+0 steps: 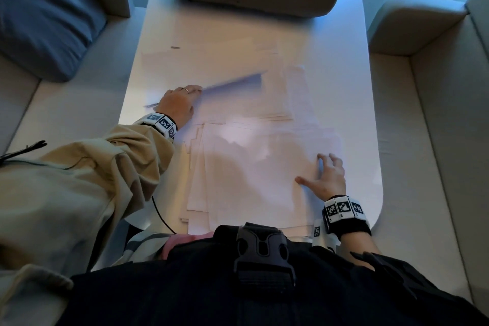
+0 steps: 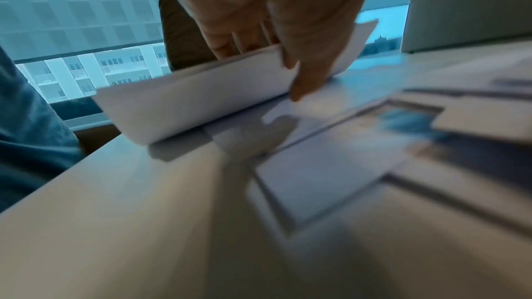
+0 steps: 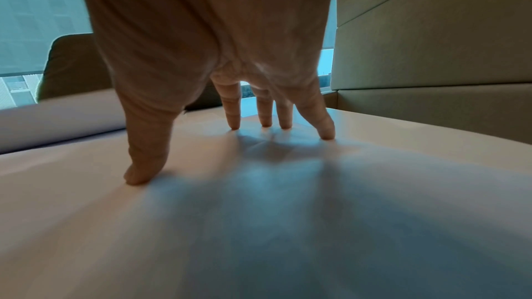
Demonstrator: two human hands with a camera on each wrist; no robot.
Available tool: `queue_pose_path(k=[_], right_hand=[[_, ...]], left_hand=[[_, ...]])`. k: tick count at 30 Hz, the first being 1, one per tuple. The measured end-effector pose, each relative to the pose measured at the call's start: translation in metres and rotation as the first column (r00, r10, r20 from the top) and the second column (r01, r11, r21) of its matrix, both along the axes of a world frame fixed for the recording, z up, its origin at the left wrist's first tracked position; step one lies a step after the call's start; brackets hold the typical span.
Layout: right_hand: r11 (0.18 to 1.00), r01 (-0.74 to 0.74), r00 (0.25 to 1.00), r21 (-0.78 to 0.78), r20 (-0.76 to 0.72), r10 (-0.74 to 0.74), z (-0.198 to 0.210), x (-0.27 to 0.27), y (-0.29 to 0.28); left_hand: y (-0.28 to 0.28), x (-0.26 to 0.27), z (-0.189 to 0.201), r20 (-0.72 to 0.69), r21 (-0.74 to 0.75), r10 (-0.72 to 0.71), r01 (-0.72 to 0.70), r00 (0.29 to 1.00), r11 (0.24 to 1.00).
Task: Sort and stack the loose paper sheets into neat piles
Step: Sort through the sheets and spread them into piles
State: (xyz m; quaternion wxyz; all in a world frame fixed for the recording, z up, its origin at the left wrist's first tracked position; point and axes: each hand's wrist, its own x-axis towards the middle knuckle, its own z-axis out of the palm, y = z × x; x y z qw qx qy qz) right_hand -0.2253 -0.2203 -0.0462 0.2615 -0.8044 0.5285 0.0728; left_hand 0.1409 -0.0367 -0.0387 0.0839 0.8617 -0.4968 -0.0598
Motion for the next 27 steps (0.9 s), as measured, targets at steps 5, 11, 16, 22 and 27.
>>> queue_pose_path(k=[5,11,16,22,27], right_hand=[[1.0,-0.015,1.0,0.013,-0.012,0.015,0.003,0.001,-0.004],[0.992,-0.021,0.95,-0.127,0.307,0.06,0.037,0.027,-0.02],[0.988,0.131,0.771,-0.084,0.635,-0.049,0.076,0.055,-0.033],[0.984,0.127,0.606,0.126,0.775,-0.178,0.098,0.065,-0.034],[0.928,0.324,0.442,0.181,0.839,-0.318,0.091,0.048,-0.036]], left_hand=[[-0.016,-0.001,0.028,0.166,-0.365,-0.04,0.099,0.985,0.926],[-0.036,-0.033,0.08,0.312,-0.605,-0.1,0.279,0.945,0.746],[-0.044,-0.052,0.095,0.23,-0.665,-0.343,0.405,0.911,0.628],[-0.033,-0.044,0.091,-0.017,-0.662,-0.216,0.15,0.976,0.734],[-0.011,-0.012,0.059,-0.185,-0.58,0.041,-0.143,0.982,0.802]])
